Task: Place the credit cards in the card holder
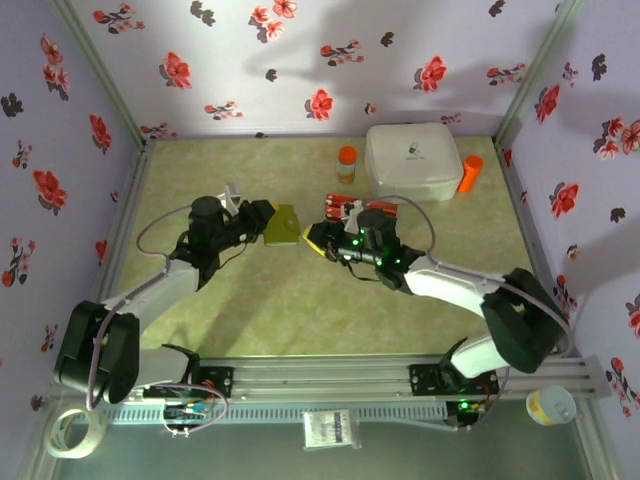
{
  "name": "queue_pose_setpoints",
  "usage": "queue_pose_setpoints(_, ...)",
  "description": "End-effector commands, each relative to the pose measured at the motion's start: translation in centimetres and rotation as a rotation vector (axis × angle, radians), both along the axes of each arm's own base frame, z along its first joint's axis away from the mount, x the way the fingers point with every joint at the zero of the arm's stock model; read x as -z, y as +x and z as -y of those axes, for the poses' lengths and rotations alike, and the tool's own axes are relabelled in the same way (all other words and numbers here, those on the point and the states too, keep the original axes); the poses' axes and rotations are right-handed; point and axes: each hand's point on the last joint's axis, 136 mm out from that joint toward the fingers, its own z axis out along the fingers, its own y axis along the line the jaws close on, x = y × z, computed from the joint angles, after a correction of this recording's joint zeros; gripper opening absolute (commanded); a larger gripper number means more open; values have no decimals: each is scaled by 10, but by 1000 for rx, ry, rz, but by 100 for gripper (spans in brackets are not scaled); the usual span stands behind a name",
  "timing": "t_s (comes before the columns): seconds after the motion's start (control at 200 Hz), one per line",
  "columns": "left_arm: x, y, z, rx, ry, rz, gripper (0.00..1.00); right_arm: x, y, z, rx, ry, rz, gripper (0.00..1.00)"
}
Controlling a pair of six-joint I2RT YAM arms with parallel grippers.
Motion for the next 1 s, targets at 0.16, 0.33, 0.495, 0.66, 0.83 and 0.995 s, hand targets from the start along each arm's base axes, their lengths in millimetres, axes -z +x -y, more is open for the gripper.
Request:
queue_pose_setpoints(0.16,9,-5,-2,30,93,31,0,-1,5,35,-51,-479,165,55)
queue_pose_setpoints(0.33,10,-6,-4,13,102,26,0,-11,13,9,-96,-546,226,61)
queue_pose_setpoints(0.495,9,-6,-2,15,107,24,0,-15,15,-22,-138,-541,254,61)
queue_pose_setpoints(0.66,6,-6,-1,17,105,26,0,-2,19,-40,-157,-541,241,61)
queue_pose_setpoints(0.83,4,-6,2,17,102,27,0,17,23,-48,-161,-575,221,58)
queue_pose_setpoints(0.995,-3,-8,4,16,86,37,0,49,24,-28,-122,-715,193,50)
